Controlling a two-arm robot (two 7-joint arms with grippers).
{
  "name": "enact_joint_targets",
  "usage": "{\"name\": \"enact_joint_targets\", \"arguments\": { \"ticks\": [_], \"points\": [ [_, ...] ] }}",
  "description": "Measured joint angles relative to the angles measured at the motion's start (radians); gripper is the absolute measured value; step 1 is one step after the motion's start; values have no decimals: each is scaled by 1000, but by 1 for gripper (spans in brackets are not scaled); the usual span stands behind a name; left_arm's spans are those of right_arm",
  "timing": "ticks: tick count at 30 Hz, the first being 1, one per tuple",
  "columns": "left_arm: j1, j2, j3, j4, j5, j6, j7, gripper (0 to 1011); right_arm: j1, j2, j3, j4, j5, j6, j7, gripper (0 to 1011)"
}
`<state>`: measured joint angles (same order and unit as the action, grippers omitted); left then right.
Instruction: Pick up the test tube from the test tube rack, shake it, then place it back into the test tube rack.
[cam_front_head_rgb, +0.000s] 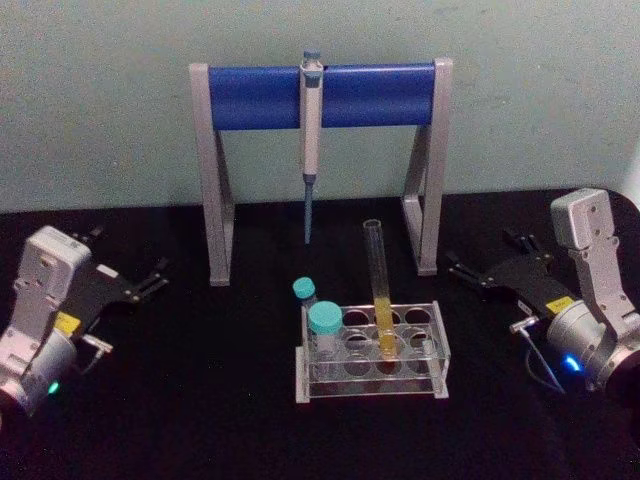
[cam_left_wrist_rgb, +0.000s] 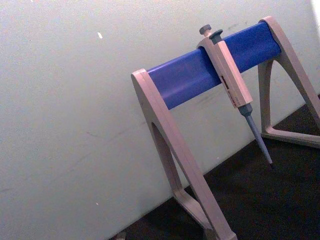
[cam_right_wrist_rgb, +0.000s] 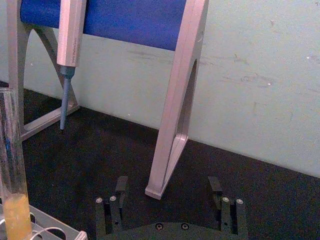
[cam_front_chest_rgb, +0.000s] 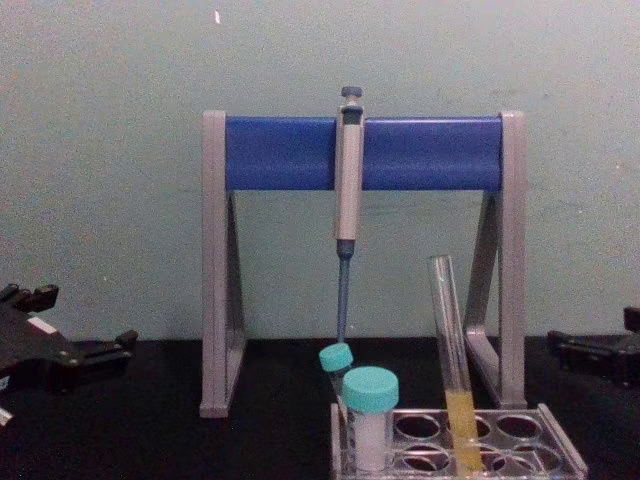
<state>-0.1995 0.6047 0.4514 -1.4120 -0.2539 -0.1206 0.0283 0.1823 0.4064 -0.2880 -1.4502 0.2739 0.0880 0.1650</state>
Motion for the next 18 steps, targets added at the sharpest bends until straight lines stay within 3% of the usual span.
{"name": "enact_joint_targets", "arguments": {
  "ticks": [18],
  "points": [
    [0, 0, 0, 0, 0, 0, 0, 1001, 0, 0, 0, 0, 0, 0, 0, 1000]
  ]
}}
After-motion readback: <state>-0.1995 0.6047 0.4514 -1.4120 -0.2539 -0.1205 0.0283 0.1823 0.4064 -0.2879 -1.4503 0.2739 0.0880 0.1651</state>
